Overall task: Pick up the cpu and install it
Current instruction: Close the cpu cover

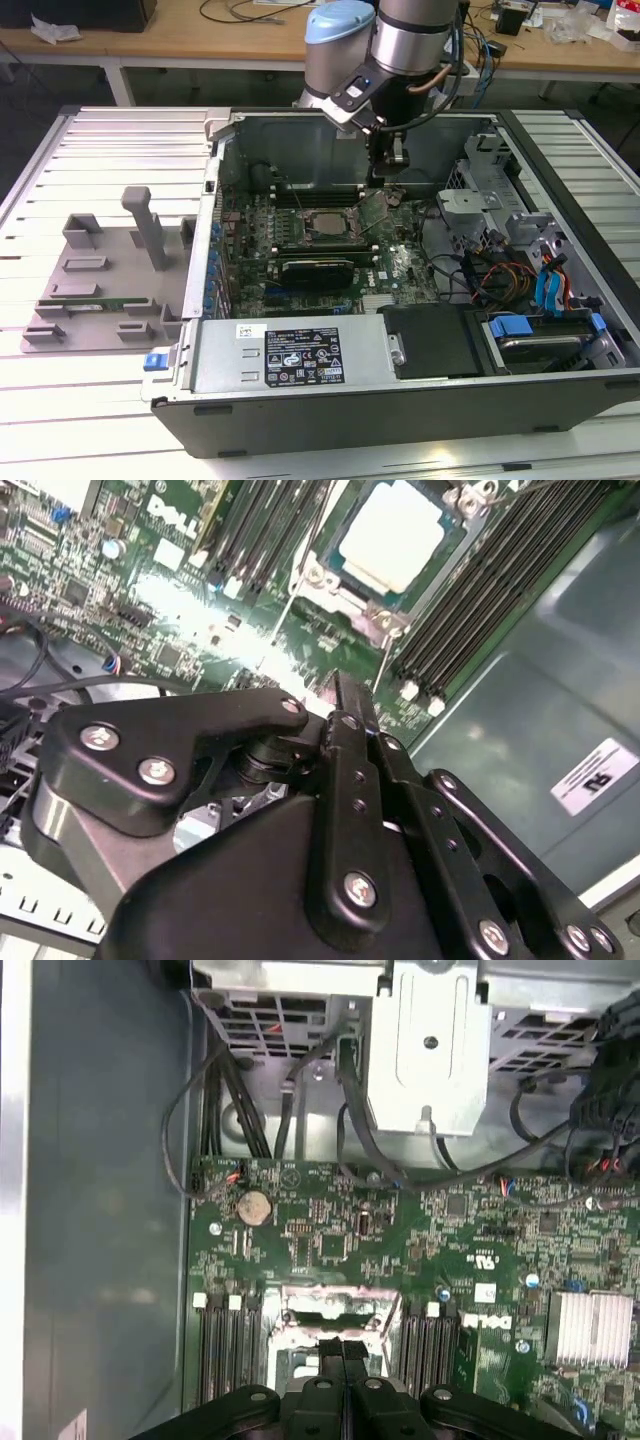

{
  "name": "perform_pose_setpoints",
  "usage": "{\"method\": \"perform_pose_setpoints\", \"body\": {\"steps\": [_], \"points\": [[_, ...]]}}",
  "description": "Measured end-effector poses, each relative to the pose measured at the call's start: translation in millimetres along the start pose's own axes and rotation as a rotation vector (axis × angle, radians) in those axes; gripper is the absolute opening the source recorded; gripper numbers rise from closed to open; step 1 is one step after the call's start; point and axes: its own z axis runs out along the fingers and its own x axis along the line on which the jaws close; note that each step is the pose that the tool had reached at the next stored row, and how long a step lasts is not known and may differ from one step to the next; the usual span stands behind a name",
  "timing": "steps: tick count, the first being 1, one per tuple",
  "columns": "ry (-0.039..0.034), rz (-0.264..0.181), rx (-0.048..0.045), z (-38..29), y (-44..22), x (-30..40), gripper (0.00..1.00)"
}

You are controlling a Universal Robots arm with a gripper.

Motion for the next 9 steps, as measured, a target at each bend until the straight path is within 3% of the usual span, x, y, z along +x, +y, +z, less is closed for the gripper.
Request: {"method": "perform_pose_setpoints", "body": {"steps": [3, 9], "points": [[-0.0001, 0.000, 0.0002, -0.1, 13.1, -0.7, 0.11], [0.0000, 0.000, 0.0002, -0.4, 29.8, -1.6, 0.11]]}}
